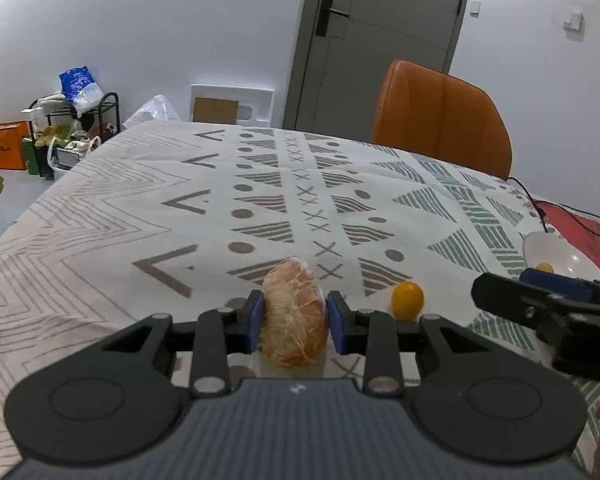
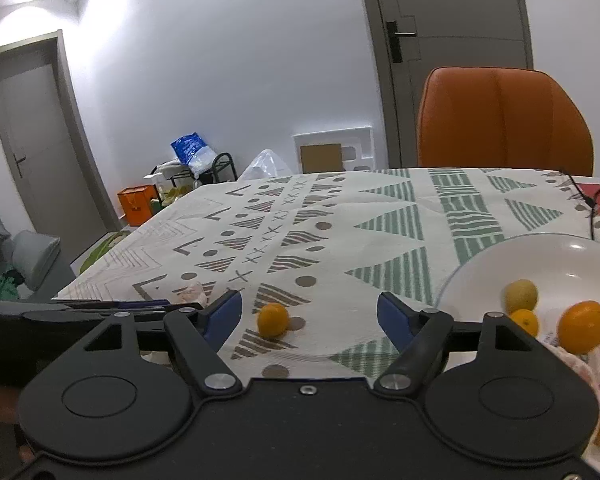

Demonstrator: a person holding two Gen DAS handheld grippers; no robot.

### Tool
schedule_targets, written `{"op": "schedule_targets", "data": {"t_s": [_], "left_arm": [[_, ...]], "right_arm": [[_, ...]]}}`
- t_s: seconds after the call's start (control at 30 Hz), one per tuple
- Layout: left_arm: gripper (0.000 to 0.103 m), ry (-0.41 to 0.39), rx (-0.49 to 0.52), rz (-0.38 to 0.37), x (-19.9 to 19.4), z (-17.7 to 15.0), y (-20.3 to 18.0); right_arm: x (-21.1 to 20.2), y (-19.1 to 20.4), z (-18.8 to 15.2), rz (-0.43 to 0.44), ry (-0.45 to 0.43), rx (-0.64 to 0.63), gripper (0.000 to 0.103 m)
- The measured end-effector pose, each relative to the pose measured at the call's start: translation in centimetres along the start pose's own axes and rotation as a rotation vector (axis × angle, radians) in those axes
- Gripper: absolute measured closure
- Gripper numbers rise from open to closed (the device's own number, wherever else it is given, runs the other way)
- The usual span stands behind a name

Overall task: Organize fruits
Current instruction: 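Grasp the last pomelo segment with the left tool while the right tool grasps the kumquat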

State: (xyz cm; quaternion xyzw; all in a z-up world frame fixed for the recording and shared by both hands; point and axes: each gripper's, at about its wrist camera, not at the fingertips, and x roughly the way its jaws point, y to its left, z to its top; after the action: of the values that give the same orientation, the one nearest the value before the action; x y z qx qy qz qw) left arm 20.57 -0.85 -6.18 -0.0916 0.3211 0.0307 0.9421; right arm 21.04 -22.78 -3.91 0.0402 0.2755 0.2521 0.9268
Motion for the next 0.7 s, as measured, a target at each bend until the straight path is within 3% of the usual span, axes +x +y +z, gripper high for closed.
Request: {"op": "schedule_targets", "data": {"t_s": [0.6,0.63,0.7], "left_arm": [[0.07,-0.039,-0.076,0.066,-2.5,0.2,5.0],[0.07,-0.041,-0.08,0.07,-2.6,0.2,5.2],[0.07,-0.042,-0.089,0.077,-2.8,0.2,5.7]], "right_arm": [[5.0,3.2,0.5,0.016,0.095,-0.07,0.03],[5.4,3.4,0.5,0.017,0.101,-0.075,0.034],[6.0,3.6,0.4,0.022,0.123,-0.085,0.053]]}}
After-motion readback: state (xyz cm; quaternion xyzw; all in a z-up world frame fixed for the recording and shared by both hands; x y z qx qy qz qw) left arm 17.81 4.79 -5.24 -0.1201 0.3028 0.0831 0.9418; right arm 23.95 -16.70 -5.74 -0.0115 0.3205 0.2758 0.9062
